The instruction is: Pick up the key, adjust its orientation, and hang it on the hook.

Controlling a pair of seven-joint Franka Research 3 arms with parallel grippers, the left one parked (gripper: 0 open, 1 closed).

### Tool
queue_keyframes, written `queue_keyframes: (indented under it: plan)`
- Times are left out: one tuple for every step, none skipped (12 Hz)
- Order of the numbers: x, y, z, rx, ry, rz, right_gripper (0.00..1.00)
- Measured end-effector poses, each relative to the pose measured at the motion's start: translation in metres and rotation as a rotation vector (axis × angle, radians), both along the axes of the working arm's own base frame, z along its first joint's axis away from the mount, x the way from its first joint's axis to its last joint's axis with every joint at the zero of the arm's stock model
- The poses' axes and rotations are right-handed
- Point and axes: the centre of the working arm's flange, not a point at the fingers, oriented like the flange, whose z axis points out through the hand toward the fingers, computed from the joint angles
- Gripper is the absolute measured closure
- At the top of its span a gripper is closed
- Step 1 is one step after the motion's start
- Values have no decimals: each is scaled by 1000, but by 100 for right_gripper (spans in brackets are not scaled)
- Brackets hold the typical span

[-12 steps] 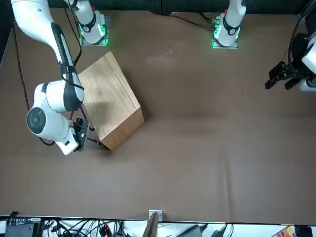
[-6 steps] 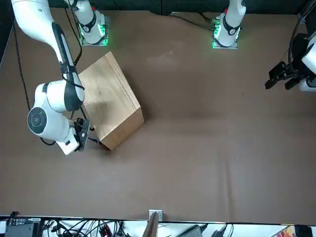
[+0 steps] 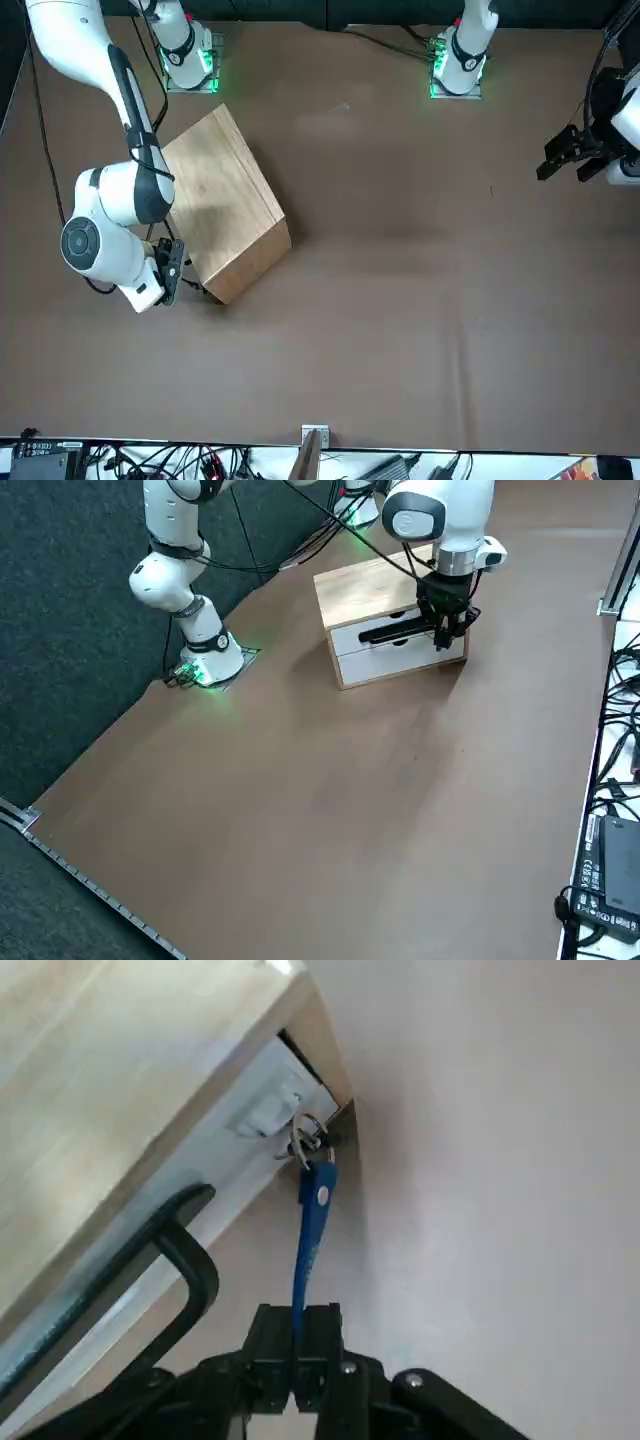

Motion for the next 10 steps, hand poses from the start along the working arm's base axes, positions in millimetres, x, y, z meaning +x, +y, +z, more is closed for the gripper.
queue_keyframes:
  plan:
    - [0, 0, 0, 0, 1, 0, 96]
    - [0, 0, 0, 0, 1, 0, 96]
    - [0, 0, 0, 0, 1, 0, 96]
    - [0, 0, 0, 0, 1, 0, 96]
    - [0, -1, 0, 0, 1, -1, 96]
    - [0, -1, -1, -1, 1, -2, 96]
    - [0, -1, -1, -1, 1, -2, 94]
    - [0, -2, -1, -1, 1, -3, 94]
    - [0, -2, -1, -1, 1, -3, 88]
    - [0, -3, -1, -2, 1, -3, 77]
